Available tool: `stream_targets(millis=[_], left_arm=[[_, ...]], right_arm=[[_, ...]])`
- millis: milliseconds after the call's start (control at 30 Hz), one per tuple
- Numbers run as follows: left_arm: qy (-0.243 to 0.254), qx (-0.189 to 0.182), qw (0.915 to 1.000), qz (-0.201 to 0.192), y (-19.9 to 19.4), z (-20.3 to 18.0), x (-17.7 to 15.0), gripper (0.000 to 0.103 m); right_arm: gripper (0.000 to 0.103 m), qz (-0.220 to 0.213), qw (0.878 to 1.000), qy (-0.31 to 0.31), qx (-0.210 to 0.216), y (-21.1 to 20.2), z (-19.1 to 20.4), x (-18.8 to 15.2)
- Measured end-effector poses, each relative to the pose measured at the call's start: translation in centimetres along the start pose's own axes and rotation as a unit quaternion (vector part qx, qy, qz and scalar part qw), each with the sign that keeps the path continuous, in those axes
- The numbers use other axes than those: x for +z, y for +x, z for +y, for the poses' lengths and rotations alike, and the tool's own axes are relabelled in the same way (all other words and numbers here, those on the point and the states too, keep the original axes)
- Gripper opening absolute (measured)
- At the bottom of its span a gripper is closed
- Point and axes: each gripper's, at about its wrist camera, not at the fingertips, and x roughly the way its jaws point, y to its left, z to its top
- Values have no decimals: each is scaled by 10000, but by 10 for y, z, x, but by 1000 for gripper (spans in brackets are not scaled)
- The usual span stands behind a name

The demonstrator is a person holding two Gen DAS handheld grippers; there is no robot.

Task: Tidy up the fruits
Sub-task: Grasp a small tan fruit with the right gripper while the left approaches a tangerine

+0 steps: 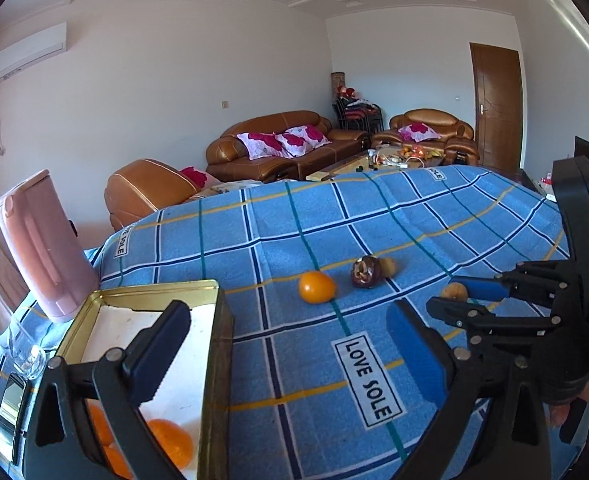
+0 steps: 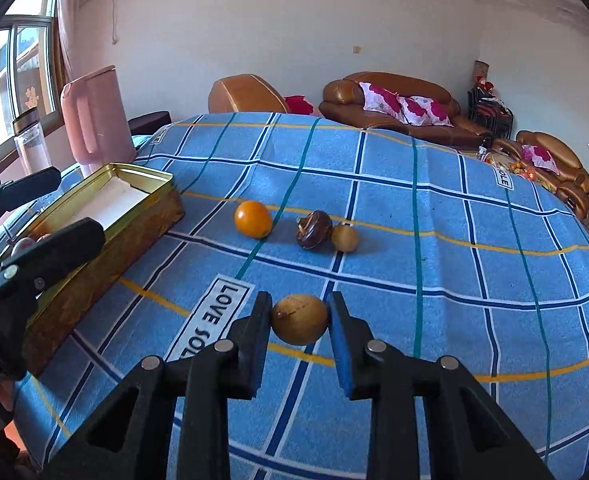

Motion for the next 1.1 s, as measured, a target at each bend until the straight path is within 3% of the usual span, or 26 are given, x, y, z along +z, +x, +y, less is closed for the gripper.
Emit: stream_targets(millis=[133, 433, 600, 667, 867, 1033, 1100], left_arm=[[-71, 93, 9995, 279, 41, -6, 11, 99], [-332, -85, 9948, 962, 120, -12, 13, 82], [-452, -43, 9920, 1175, 145, -11, 11, 77], [-613, -96, 9894, 1313, 152, -8, 10, 69], [-737, -112, 9872, 1413, 160, -4, 10, 70], [-826, -299, 9792, 1829, 178, -1, 6, 63], [-928, -326, 9783, 1825, 180, 2, 6, 57]], right_arm=[[30, 14, 9997, 180, -134, 16, -18, 12], [30, -28, 9980, 466, -423, 38, -48, 14], [30, -27, 9981, 477, -387, 44, -48, 12], [30, -75, 9982, 491, -327, 43, -46, 12], [30, -95, 9983, 434, -370, 41, -44, 12], [30, 32, 9987, 371, -360, 47, -42, 13], [30, 47, 9988, 340, -359, 48, -42, 13]])
